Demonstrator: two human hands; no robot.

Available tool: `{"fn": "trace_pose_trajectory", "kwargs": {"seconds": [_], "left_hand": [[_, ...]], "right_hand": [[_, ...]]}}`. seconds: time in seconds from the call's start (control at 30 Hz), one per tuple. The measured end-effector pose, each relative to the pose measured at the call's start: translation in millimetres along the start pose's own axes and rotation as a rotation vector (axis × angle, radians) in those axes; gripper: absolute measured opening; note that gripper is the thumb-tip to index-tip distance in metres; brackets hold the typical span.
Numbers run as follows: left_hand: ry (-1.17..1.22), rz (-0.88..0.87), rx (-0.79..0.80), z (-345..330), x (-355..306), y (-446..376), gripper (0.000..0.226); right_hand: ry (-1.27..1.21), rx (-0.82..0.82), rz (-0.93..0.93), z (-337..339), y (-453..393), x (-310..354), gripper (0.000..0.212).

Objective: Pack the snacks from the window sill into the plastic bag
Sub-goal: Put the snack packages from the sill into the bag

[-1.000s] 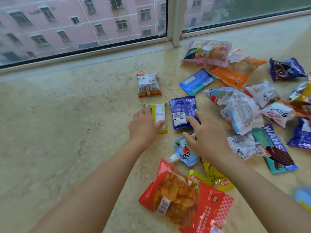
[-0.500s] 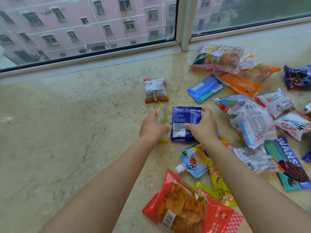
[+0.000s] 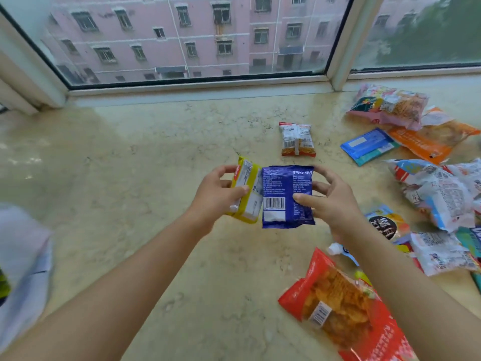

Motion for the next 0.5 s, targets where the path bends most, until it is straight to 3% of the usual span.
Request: {"fn": "trace_pose_trajectory", "kwargs": {"seconds": [0.5], "left_hand": [[0.078, -0.127, -0.276, 283, -6, 144, 0.042]], "right_hand": [[0.103, 0.297, 0.206, -251, 115, 75, 0.070]]}}
Point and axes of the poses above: each hand's wrist, its own y-axis away from the middle knuckle, its own z-axis out of the back of the hand, x = y × z, the point moved 8 cm from there along -y, towards the middle knuckle, and after that the axes turned 5 degrees about -y, right-handed, at the moved point
